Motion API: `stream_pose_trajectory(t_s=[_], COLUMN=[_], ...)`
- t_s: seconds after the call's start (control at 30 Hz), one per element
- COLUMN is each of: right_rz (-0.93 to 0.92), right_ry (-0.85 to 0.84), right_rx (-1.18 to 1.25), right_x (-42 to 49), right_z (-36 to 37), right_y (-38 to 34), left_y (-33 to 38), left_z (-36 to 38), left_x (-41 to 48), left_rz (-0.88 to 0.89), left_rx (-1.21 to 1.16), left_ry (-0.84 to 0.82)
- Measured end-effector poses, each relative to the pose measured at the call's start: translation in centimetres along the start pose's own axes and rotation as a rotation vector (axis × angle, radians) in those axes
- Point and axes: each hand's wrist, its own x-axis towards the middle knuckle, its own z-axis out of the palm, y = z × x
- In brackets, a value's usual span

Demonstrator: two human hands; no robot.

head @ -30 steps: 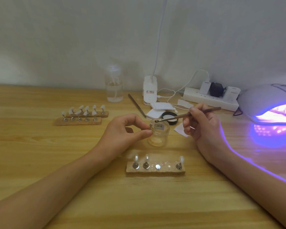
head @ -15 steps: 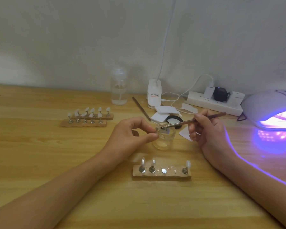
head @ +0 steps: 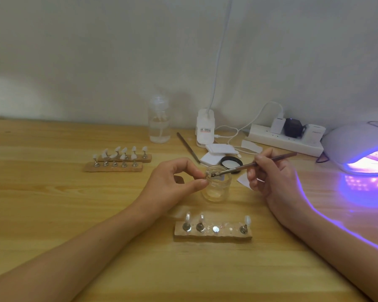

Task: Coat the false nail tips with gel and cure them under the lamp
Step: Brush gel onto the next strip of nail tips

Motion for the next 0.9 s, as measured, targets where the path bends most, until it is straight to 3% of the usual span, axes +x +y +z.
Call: stream_pose_trajectory(t_s=[0.4,0.53,0.67,0.8,0.9], right_rz=[-0.001,0.017,0.011,0.020,0.001], right_ry=[-0.047,0.035,-0.057,0.010,-0.064], right_rx=[0.023,0.030,0.040,0.042,0.055], right_x=[0.02,0.10,-0.04,0.10,0.03], right_z=[-0.09,-0.20,0.02,-0.26,-0.14], right_y=[-0.09,0.06,-0.10,0.11,-0.07], left_y=[-0.27,-0.23,-0.23,-0.29,-0.35], left_z=[0.00,0.03,0.02,-0.02,-0.03], left_x=[0.18,0.22,0.24,0.24,0.34], left_rz=[0.032,0.040,0.044,0.056,0.061], left_rx=[-0.006,-0.017,-0.024,-0.011,-0.003], left_ry=[-0.004,0.003,0.007,-0.001,-0.001])
